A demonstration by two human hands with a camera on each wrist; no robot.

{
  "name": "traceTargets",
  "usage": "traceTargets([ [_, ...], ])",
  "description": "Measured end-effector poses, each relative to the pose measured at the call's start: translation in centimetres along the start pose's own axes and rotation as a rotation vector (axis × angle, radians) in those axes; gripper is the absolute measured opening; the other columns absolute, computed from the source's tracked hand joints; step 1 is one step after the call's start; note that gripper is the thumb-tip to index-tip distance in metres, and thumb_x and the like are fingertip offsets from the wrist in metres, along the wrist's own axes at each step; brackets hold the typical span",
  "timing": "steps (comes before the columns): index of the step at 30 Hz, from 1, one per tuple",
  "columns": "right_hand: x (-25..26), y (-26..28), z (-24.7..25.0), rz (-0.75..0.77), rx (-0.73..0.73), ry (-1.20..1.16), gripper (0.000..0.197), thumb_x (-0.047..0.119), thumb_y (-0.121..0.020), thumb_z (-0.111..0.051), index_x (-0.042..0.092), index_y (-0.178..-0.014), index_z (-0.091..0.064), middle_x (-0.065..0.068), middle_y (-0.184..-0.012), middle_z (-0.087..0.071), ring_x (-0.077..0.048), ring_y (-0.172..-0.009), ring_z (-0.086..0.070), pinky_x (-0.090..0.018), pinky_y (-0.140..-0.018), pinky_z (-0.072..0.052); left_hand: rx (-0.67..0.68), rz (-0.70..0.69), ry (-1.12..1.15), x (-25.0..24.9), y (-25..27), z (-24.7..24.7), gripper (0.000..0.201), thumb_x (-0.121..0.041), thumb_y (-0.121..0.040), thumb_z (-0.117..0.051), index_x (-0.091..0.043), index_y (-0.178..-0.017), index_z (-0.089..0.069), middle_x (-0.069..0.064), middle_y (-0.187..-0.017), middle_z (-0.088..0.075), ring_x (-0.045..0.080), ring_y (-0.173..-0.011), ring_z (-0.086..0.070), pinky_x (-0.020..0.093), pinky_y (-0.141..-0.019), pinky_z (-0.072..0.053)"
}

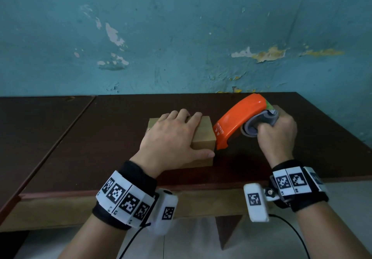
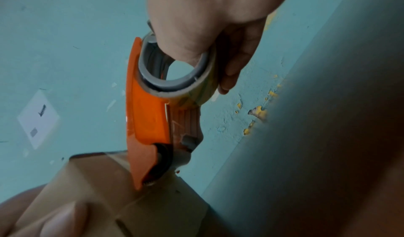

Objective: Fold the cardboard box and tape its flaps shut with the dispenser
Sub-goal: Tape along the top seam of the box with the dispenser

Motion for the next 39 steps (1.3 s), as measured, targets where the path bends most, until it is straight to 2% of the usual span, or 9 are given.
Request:
traceTargets([
  [5, 0.2, 0.5, -0.4, 0.051, -0.013, -0.055, 0.017, -0.003, -0.085, -0.059, 0.014, -0.085, -0.061, 0.007, -0.079, -0.063, -0.001, -0.079, -0.062, -0.017, -0.066, -0.043, -0.001, 0.003, -0.022, -0.1, -0.1, 0.0, 0.107, -0.091, -0.083, -0.043, -0.024, -0.163, -0.021, 0.004, -0.149, -0.047, 0.026, -0.136, -0.048, 0.042, -0.118, -0.034],
  [11, 0.0, 0.2, -1.2, 0.058, 0.036, -0.274, 0.049, -0.007, -0.083, -0.061, 0.029, -0.116, -0.06, 0.006, -0.108, -0.068, -0.012, -0.104, -0.068, -0.038, -0.089, -0.058, 0.01, 0.003, -0.03, -0.2, -0.2, -0.1, 0.107, -0.091, -0.083, -0.042, -0.023, -0.163, -0.02, 0.006, -0.148, -0.047, 0.027, -0.136, -0.048, 0.044, -0.118, -0.034],
  [15, 1.1, 0.3, -1.6, 0.111, 0.072, -0.424, 0.044, -0.013, -0.083, -0.058, 0.021, -0.109, -0.063, 0.006, -0.099, -0.069, -0.004, -0.093, -0.069, -0.032, -0.085, -0.06, -0.005, 0.009, -0.034, -0.1, -0.1, 0.0, 0.107, -0.091, -0.083, -0.042, -0.023, -0.163, -0.022, 0.006, -0.147, -0.048, 0.027, -0.135, -0.049, 0.044, -0.117, -0.036],
  [17, 1.8, 0.3, -1.6, 0.16, 0.105, -0.565, 0.036, -0.013, -0.081, -0.054, 0.012, -0.106, -0.062, 0.004, -0.09, -0.068, -0.009, -0.086, -0.068, -0.03, -0.08, -0.056, -0.009, 0.011, -0.039, -0.1, -0.1, -0.1, 0.106, -0.091, -0.083, -0.042, -0.023, -0.163, -0.023, 0.006, -0.146, -0.049, 0.027, -0.134, -0.049, 0.043, -0.116, -0.036],
  [21, 3.1, 0.6, -1.7, 0.248, 0.21, -0.825, 0.028, 0.007, -0.075, -0.055, 0.01, -0.101, -0.061, 0.0, -0.084, -0.064, -0.019, -0.082, -0.06, -0.029, -0.078, -0.047, -0.01, 0.014, -0.038, -0.1, -0.1, -0.1, 0.106, -0.091, -0.083, -0.042, -0.023, -0.163, -0.022, 0.006, -0.148, -0.048, 0.027, -0.135, -0.048, 0.043, -0.116, -0.035],
  [27, 4.0, 0.9, -2.2, 0.225, 0.342, -0.954, 0.053, 0.022, -0.078, -0.058, 0.002, -0.126, -0.052, -0.015, -0.108, -0.062, -0.03, -0.099, -0.06, -0.042, -0.09, -0.047, -0.021, 0.018, -0.026, 0.0, 0.0, -0.1, 0.105, -0.09, -0.082, -0.044, -0.024, -0.161, -0.025, 0.006, -0.145, -0.05, 0.027, -0.134, -0.05, 0.044, -0.116, -0.036],
  [31, 4.2, 1.0, -2.2, 0.199, 0.334, -0.953, 0.054, 0.025, -0.079, -0.059, 0.0, -0.126, -0.052, -0.011, -0.107, -0.064, -0.024, -0.099, -0.063, -0.038, -0.091, -0.048, -0.019, 0.022, -0.03, -0.2, 0.0, 0.0, 0.105, -0.09, -0.083, -0.044, -0.024, -0.162, -0.025, 0.006, -0.146, -0.05, 0.028, -0.134, -0.05, 0.044, -0.116, -0.036],
  [35, 4.2, 1.2, -2.1, 0.155, 0.357, -0.99, 0.067, 0.025, -0.079, -0.055, -0.009, -0.136, -0.046, -0.021, -0.116, -0.06, -0.033, -0.104, -0.06, -0.045, -0.094, -0.047, -0.022, 0.024, -0.029, -0.1, 0.1, 0.1, 0.105, -0.09, -0.082, -0.044, -0.024, -0.162, -0.025, 0.005, -0.145, -0.05, 0.027, -0.133, -0.05, 0.043, -0.115, -0.037],
  [39, 4.0, 1.0, -2.1, 0.121, 0.325, -1.029, 0.071, 0.045, -0.088, -0.054, -0.009, -0.134, -0.049, -0.019, -0.113, -0.065, -0.03, -0.103, -0.063, -0.041, -0.091, -0.052, -0.026, 0.024, -0.029, -0.1, 0.0, 0.1, 0.105, -0.091, -0.083, -0.043, -0.024, -0.162, -0.025, 0.004, -0.145, -0.05, 0.026, -0.133, -0.05, 0.043, -0.115, -0.036],
])
Point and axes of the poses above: each hand's wrist, its own y-axis away from the middle knuckle, its own z-axis out of the back of the hand, x = y × z, the point moved 7 cm from there along -y, towards the middle knuckle
